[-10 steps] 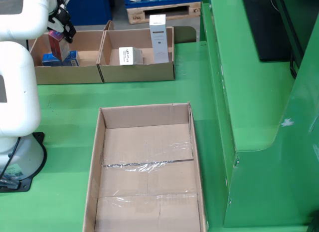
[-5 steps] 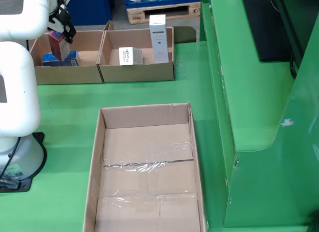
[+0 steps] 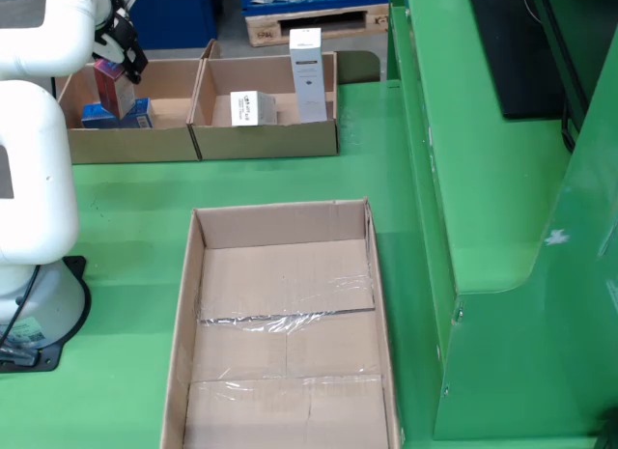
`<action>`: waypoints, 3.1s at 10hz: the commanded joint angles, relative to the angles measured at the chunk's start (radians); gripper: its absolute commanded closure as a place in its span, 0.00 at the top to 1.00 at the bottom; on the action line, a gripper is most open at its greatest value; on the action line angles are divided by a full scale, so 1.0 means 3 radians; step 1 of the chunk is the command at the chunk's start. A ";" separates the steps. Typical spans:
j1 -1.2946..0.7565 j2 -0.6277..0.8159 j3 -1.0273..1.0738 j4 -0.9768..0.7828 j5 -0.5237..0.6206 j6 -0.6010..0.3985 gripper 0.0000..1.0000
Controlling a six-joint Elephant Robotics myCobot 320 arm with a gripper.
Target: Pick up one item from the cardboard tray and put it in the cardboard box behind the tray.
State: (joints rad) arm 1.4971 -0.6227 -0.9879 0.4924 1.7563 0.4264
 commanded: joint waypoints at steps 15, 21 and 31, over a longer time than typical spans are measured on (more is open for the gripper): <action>0.0003 0.0072 0.0039 -0.0017 -0.0005 -0.0023 1.00; 0.0003 0.0072 0.0039 -0.0017 -0.0005 -0.0023 1.00; 0.0003 0.0072 0.0039 -0.0017 -0.0005 -0.0023 1.00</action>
State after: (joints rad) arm 1.4971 -0.6243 -1.0016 0.4770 1.7486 0.4248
